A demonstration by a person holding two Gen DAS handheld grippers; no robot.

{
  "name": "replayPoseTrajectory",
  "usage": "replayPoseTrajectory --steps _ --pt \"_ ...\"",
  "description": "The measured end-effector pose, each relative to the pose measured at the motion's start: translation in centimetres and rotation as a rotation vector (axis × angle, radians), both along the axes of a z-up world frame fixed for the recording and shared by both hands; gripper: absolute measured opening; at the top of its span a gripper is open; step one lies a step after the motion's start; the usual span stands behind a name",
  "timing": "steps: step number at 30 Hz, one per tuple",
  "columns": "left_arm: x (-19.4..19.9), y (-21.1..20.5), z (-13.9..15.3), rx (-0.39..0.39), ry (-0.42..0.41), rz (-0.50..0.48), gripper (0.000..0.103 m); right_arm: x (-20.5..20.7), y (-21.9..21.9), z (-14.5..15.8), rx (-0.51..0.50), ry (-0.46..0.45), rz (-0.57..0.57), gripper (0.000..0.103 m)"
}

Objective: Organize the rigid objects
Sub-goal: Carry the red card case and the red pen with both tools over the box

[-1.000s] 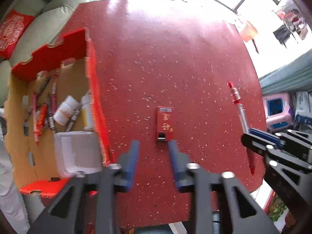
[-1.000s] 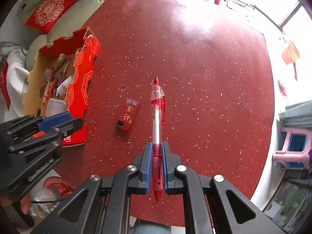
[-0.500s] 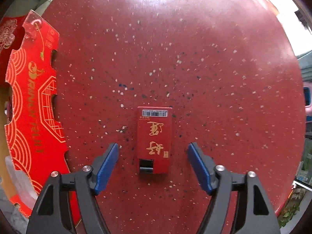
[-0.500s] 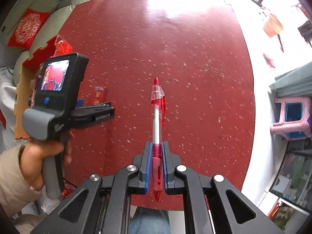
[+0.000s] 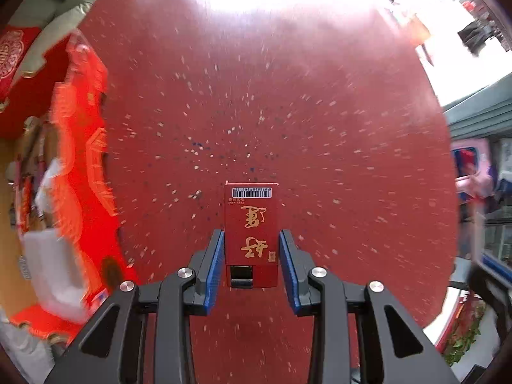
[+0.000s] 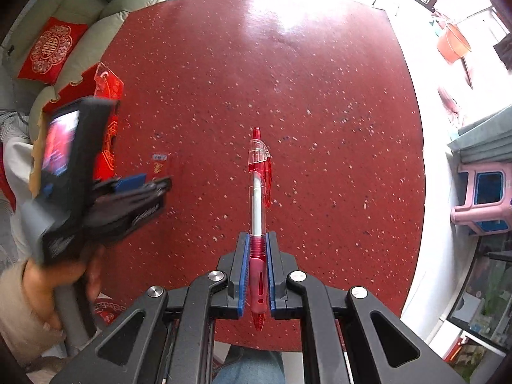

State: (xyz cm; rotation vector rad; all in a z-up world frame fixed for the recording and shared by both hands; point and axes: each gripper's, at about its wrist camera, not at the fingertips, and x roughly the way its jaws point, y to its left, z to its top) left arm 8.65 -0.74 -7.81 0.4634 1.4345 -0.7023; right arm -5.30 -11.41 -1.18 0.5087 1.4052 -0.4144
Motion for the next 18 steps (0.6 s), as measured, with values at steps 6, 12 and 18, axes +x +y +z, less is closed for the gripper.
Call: replayPoseTrajectory --steps 6,12,18 --pt "0.2 3.8 6.1 -0.104 -0.016 0.029 0.037 2.6 1.4 0.8 -0.001 -0.038 0.049 0.011" --pt "2.0 9.5 10.3 -0.149 -0.081 0.138 0.037 7.2 4.9 2.0 0.003 -0.086 0.178 0.011" --pt "4.3 15.4 12.3 -0.142 -0.149 0.294 0.037 11.5 9.2 3.0 0.008 -0.124 0.32 0.011"
